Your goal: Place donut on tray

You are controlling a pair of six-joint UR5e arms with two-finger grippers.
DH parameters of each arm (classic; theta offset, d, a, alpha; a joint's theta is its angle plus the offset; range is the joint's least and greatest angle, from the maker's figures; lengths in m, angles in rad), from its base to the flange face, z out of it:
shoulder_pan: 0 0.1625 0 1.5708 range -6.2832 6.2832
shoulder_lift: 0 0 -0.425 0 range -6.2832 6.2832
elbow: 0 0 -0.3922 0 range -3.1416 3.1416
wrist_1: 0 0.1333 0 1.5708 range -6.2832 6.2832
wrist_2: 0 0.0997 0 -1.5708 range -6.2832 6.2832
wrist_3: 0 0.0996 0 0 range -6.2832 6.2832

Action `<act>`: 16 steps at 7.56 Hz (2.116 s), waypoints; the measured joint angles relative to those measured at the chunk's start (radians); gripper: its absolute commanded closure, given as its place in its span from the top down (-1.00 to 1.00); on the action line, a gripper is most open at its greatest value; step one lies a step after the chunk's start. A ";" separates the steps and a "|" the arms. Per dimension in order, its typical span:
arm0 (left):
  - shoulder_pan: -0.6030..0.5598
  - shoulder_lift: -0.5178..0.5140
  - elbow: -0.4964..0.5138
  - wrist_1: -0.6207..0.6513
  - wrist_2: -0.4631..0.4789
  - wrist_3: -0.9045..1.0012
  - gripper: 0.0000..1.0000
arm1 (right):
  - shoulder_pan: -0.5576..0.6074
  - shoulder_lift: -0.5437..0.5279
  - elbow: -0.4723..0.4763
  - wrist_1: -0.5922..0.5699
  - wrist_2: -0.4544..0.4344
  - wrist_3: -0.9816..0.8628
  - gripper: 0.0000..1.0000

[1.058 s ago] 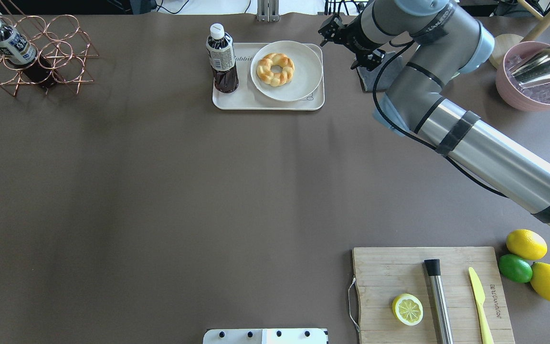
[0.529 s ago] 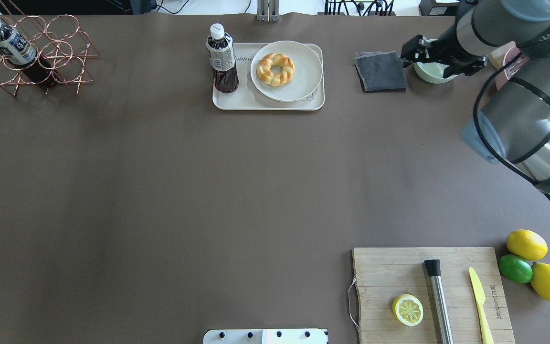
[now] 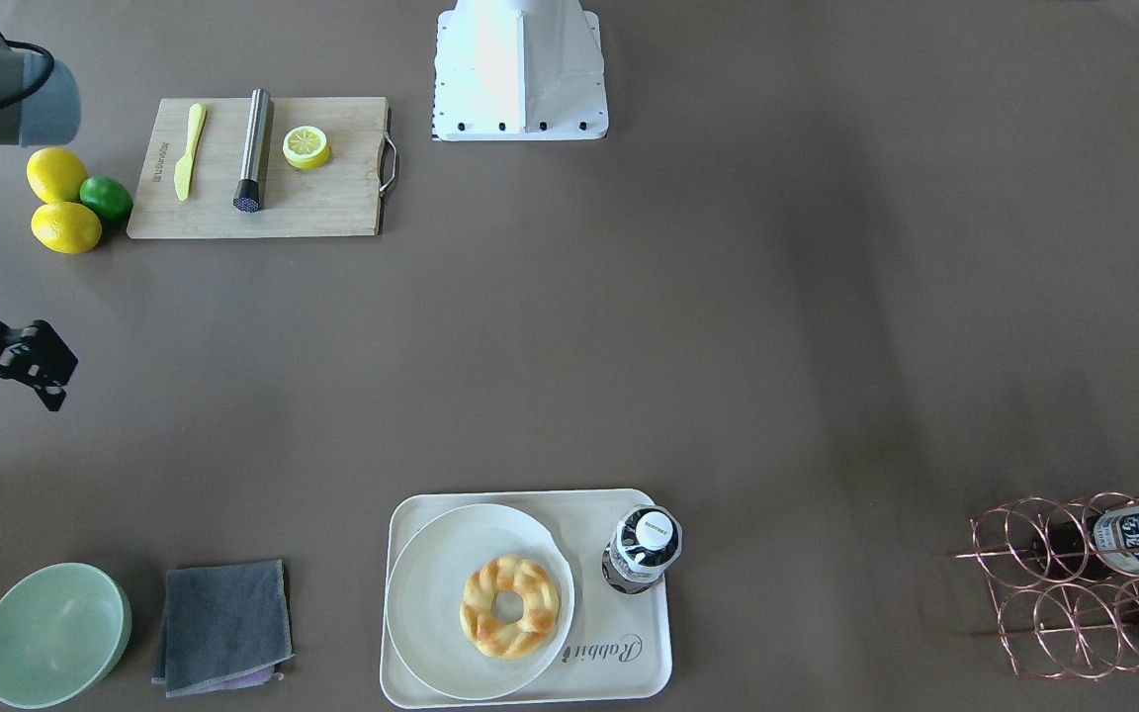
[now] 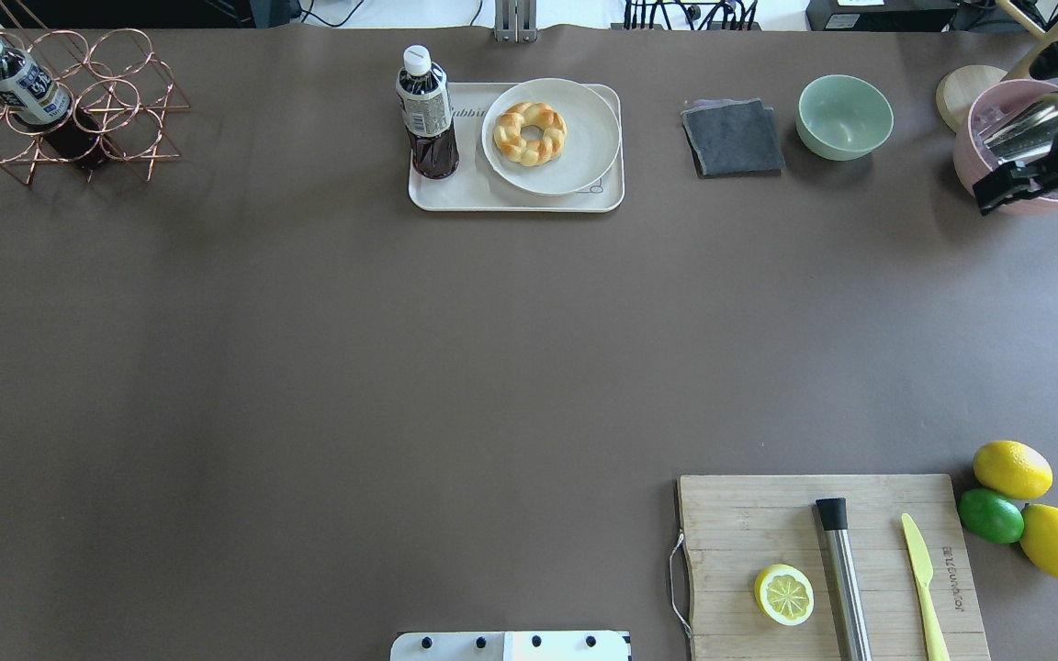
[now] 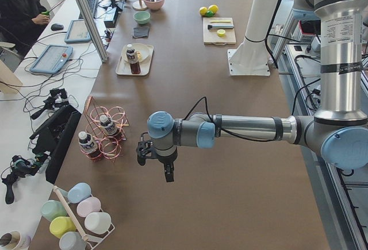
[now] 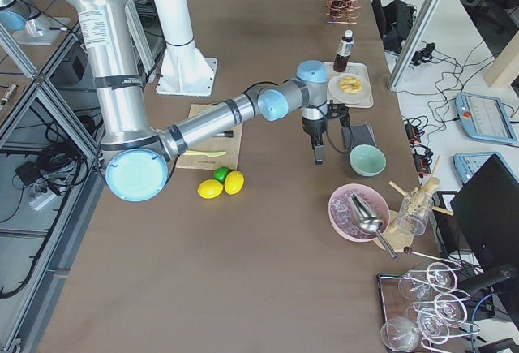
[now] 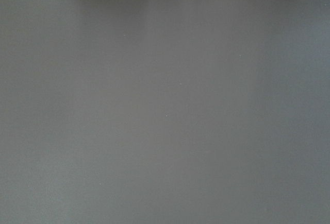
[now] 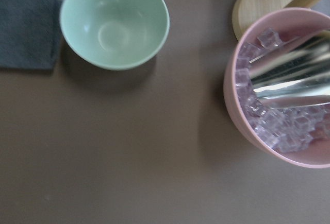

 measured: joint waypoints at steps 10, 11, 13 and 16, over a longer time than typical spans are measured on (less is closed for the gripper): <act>-0.004 -0.013 0.006 -0.007 -0.002 -0.001 0.97 | 0.473 -0.117 -0.226 -0.168 0.357 -0.641 1.00; -0.004 -0.006 0.008 -0.007 0.000 0.000 0.97 | 0.494 -0.111 -0.225 -0.168 0.358 -0.640 1.00; -0.015 0.003 0.009 -0.005 0.005 0.003 0.97 | 0.510 -0.108 -0.221 -0.168 0.357 -0.630 1.00; -0.100 0.044 -0.034 -0.005 -0.001 0.011 0.97 | 0.513 -0.108 -0.218 -0.166 0.361 -0.610 1.00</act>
